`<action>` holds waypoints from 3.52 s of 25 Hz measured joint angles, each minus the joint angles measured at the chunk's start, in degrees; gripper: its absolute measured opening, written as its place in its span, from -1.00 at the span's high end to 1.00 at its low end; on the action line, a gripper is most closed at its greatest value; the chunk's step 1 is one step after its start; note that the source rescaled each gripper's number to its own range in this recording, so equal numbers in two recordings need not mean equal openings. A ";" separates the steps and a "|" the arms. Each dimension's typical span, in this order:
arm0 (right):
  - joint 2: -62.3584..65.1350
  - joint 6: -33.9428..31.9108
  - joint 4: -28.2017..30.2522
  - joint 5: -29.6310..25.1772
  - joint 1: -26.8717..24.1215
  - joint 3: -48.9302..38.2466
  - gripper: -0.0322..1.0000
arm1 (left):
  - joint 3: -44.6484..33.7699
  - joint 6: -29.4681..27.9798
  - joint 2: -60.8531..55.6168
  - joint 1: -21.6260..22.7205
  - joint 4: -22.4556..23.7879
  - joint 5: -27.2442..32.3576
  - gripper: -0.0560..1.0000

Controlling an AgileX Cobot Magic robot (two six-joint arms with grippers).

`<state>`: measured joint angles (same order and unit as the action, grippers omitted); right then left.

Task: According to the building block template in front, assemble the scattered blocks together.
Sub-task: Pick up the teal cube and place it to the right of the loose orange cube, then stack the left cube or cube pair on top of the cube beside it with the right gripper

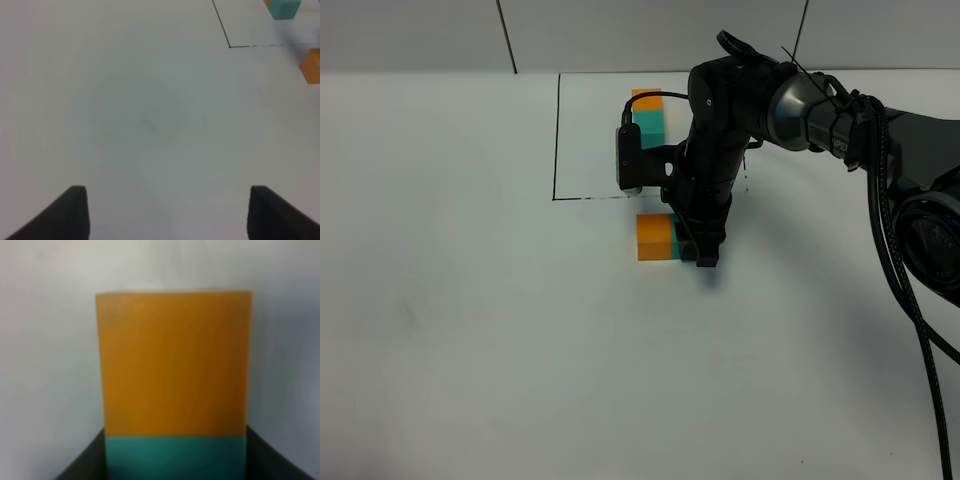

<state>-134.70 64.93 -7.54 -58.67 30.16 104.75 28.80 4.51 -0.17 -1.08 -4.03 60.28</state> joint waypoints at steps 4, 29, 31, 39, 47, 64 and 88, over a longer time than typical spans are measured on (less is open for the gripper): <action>-0.05 0.05 0.00 0.00 0.00 0.00 0.91 | 0.00 0.00 0.00 0.00 0.00 0.00 0.11; 10.91 -16.46 -1.23 -4.40 -4.44 -0.21 -0.30 | 0.00 0.00 0.00 0.00 0.00 0.00 0.11; 14.32 -19.34 -2.05 -4.94 -6.53 -2.04 -0.31 | 0.00 0.00 0.00 0.00 0.00 0.00 0.11; 33.70 -26.08 -4.15 9.67 -13.83 -29.28 -0.33 | 0.00 0.00 0.00 0.00 0.00 0.00 0.11; 50.07 -38.26 -2.92 23.56 -16.82 -50.73 -0.33 | 0.00 0.00 0.00 0.00 0.00 0.00 0.11; 29.14 -23.10 -1.01 7.58 -8.10 -24.29 -0.33 | 0.00 0.00 0.00 0.00 0.00 0.00 0.11; 2.48 -8.54 0.80 0.84 2.65 -0.42 -0.33 | 0.00 0.00 0.00 0.00 0.00 0.00 0.11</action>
<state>-132.23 56.39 -6.74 -57.83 32.81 104.33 28.80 4.51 -0.17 -1.08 -4.03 60.28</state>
